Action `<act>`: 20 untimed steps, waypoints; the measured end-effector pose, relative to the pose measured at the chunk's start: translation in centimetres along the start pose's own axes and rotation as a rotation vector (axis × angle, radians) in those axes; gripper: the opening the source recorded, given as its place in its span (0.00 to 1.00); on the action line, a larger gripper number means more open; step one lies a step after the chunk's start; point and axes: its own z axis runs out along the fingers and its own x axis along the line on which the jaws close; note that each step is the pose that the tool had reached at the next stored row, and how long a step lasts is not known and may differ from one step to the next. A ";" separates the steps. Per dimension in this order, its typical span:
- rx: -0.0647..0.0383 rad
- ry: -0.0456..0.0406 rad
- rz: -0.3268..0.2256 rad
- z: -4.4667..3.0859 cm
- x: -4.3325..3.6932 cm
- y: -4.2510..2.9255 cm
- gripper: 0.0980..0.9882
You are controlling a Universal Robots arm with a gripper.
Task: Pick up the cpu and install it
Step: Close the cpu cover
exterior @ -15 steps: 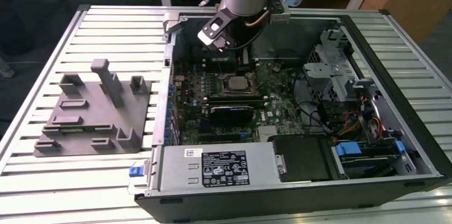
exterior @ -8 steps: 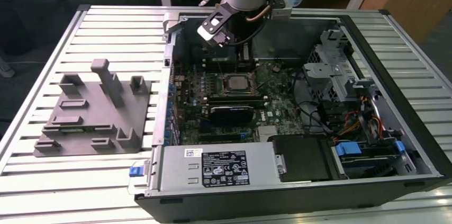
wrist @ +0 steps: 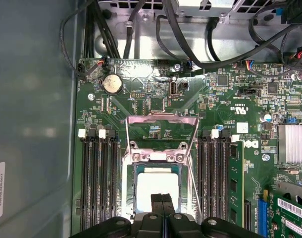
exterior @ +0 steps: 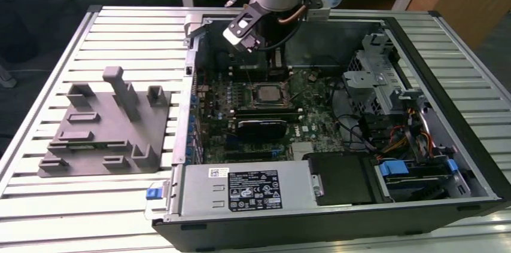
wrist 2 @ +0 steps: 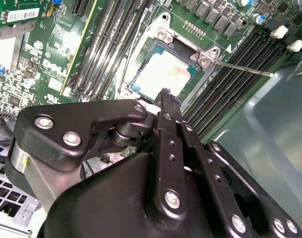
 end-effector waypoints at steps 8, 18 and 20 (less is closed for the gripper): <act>0.000 0.0003 0.000 -0.62 -0.01 0.03 0.01; 0.000 0.0003 0.000 -0.92 -0.02 0.05 0.01; 0.000 0.0003 0.000 -0.92 -0.02 0.09 0.01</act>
